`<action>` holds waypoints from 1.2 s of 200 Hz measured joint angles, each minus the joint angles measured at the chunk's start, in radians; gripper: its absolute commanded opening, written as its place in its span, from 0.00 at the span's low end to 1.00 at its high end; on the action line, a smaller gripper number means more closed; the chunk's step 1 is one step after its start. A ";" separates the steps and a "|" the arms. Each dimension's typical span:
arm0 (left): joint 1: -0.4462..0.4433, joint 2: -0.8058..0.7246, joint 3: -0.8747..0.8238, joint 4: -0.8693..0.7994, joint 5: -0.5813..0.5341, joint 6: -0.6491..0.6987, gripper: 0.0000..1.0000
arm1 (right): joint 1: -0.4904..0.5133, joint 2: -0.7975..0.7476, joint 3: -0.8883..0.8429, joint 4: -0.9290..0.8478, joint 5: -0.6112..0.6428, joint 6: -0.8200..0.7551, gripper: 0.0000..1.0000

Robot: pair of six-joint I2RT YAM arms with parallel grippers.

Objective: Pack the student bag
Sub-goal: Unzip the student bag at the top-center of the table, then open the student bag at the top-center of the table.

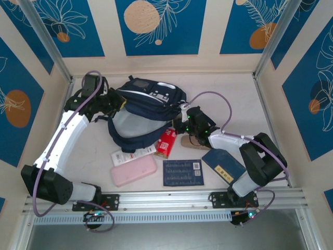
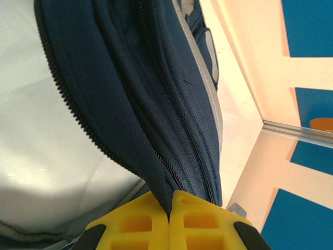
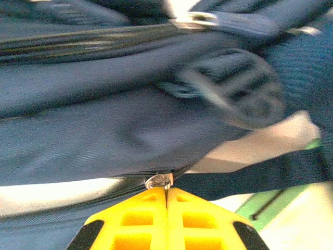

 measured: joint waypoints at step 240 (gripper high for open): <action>-0.038 -0.069 -0.140 0.206 0.026 -0.182 0.00 | 0.035 -0.220 0.288 -0.393 -0.091 0.674 0.70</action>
